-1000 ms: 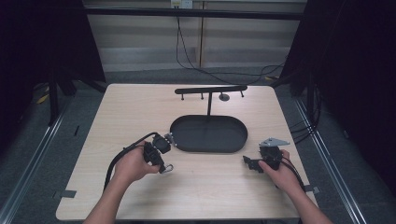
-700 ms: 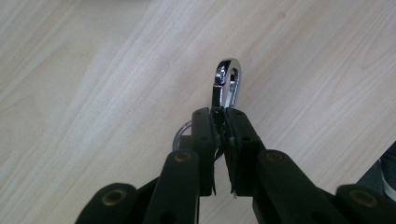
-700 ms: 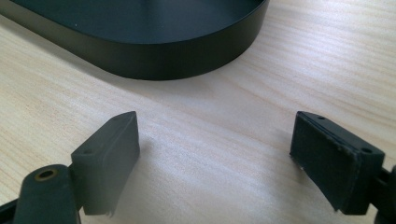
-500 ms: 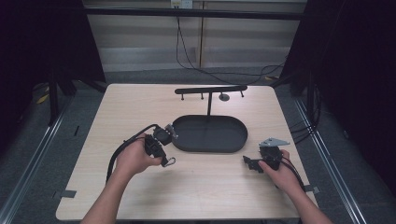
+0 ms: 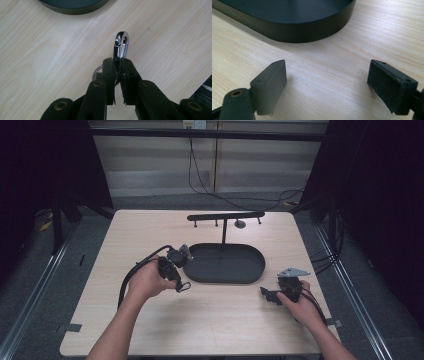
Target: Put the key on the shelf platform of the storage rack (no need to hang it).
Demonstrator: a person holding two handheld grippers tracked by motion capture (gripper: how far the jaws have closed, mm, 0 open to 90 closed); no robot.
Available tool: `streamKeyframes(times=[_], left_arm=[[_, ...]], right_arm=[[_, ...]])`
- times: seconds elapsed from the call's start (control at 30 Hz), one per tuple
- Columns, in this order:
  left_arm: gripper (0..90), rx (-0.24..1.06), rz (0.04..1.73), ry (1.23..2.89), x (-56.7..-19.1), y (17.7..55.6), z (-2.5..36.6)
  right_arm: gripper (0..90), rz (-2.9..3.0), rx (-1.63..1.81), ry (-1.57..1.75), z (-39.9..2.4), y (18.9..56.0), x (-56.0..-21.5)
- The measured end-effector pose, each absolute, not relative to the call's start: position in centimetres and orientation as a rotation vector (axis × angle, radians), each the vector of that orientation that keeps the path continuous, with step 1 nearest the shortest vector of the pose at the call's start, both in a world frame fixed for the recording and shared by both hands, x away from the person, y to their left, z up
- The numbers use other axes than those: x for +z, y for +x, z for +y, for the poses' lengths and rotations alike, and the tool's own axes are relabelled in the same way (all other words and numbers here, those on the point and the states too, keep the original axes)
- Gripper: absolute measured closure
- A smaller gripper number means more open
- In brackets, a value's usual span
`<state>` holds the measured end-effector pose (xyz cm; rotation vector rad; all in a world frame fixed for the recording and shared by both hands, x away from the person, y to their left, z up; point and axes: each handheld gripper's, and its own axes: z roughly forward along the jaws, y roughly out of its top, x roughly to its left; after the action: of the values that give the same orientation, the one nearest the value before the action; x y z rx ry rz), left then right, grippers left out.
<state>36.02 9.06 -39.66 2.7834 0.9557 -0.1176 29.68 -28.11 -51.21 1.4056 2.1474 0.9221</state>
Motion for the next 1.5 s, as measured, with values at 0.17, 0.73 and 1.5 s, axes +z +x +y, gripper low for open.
streamKeyframes(times=[0.17, 0.73, 1.5], left_arm=[[83.0, -0.123, 0.967, 2.770, -39.5, 36.3, 8.8], [83.0, -0.132, 0.980, 2.770, -39.2, 37.2, 7.0], [83.0, -0.083, 0.994, 2.697, -37.8, 38.6, 5.3]], right_arm=[[15.4, 2.147, 0.922, 1.406, -28.1, 29.7, -51.2], [15.4, 2.147, 0.922, 1.405, -28.1, 29.7, -51.2], [15.4, 2.145, 0.924, 1.408, -28.1, 29.7, -51.2]])
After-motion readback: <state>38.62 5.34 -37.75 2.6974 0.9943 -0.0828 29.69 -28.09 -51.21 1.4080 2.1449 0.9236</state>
